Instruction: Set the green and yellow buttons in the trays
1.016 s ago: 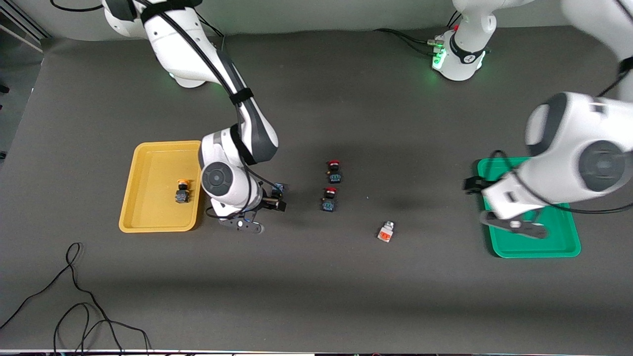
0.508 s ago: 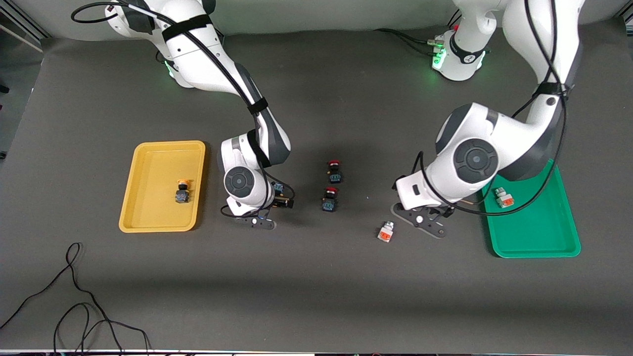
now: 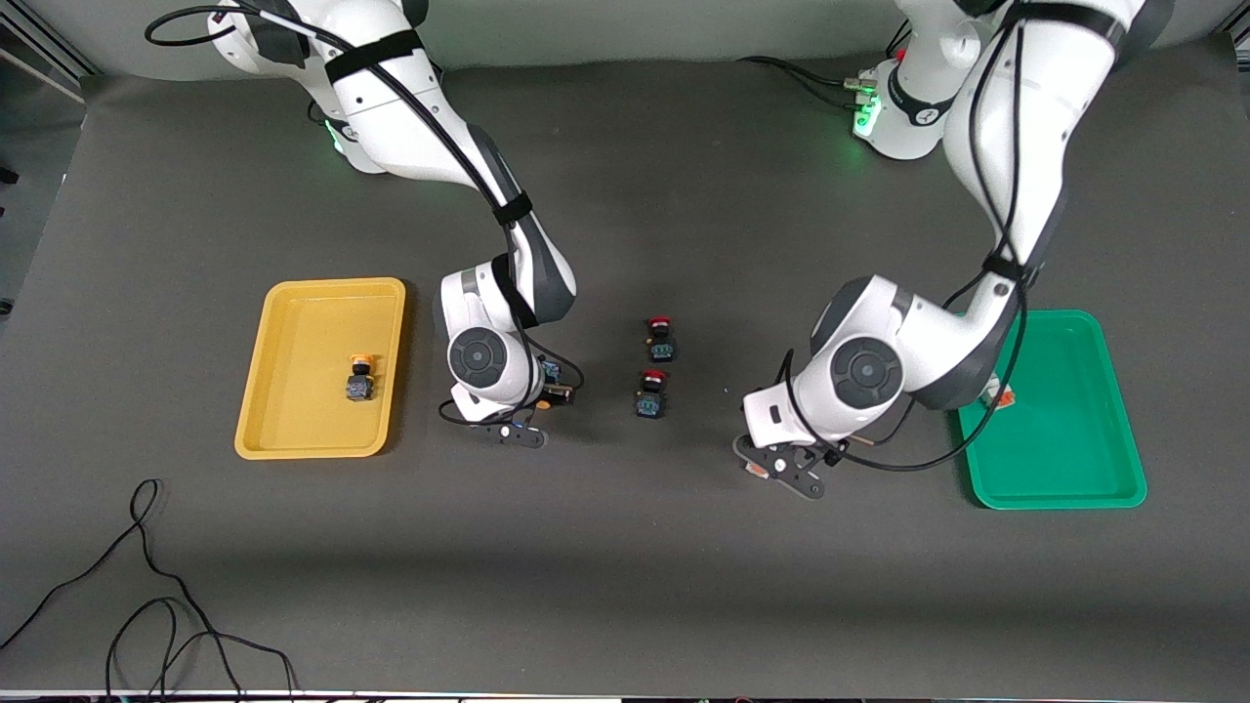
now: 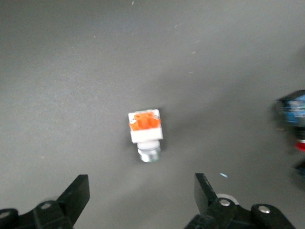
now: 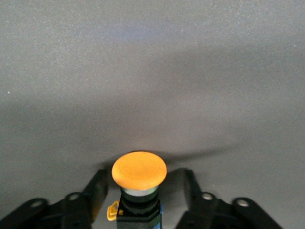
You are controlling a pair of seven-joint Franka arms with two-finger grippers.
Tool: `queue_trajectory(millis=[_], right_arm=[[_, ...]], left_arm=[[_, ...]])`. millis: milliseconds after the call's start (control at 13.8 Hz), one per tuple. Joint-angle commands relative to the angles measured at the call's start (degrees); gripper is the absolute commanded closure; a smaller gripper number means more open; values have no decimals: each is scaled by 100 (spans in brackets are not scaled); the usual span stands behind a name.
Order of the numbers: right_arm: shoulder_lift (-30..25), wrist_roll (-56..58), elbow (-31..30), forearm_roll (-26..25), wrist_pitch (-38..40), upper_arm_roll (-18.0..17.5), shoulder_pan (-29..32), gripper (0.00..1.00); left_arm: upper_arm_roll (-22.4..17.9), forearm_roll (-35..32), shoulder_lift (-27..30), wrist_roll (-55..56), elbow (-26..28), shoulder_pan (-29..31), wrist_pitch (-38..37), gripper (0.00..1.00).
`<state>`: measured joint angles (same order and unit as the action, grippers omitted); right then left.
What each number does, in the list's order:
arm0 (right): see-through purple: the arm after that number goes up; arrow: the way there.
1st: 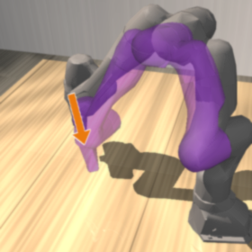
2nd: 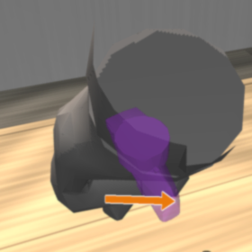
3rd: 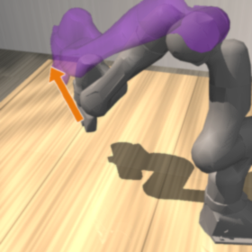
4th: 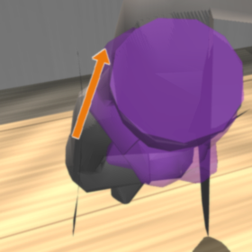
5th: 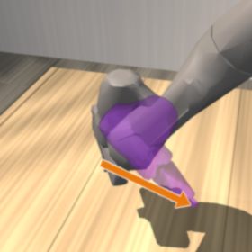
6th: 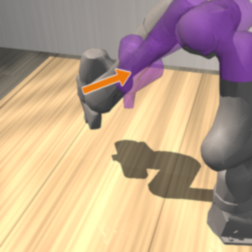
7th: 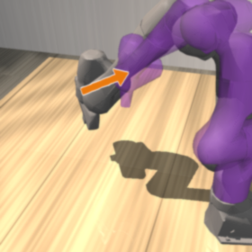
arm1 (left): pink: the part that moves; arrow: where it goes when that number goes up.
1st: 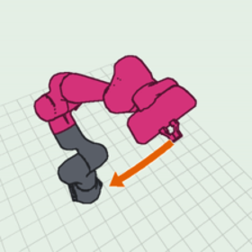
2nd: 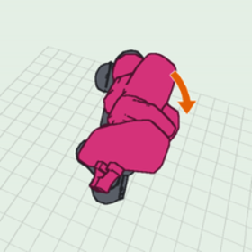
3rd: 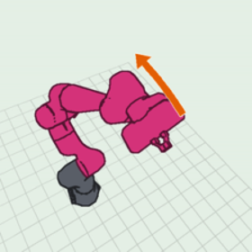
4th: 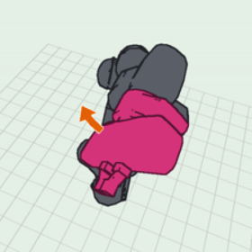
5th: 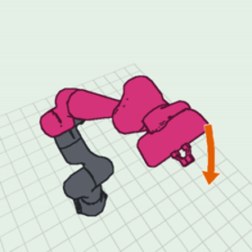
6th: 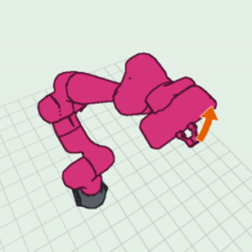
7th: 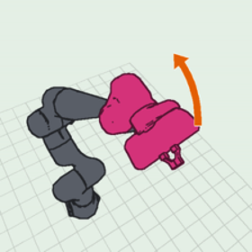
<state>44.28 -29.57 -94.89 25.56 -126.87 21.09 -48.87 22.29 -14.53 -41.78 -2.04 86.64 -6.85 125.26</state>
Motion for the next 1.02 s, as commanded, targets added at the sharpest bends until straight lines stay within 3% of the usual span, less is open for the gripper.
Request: queue_trajectory(millis=[0, 218, 435, 508, 726, 944], right_arm=[[-217, -93, -21, 125, 66, 62, -35, 100], [-735, -58, -12, 116, 609, 185, 26, 100], [-1359, 100, 5, 29, 1452, 606, 18, 100], [-1578, 457, 5, -41, 1777, 868, 9, 100], [-1879, 2300, -3, -560, 2622, 1799, 9, 100], [-1827, 4286, -126, -569, 2966, 2889, 26, 100]], left_arm=[[-110, -313, -330, 500, -112, -263, 253, 1], [-584, -481, -445, 863, -121, -738, 419, 1], [-603, -498, -551, 881, -130, -730, 473, 3], [-603, -507, -568, 881, -130, -721, 578, 10], [-612, -516, -595, 881, -112, -712, 710, 51], [-612, -524, -595, 881, -112, -703, 711, 70]])
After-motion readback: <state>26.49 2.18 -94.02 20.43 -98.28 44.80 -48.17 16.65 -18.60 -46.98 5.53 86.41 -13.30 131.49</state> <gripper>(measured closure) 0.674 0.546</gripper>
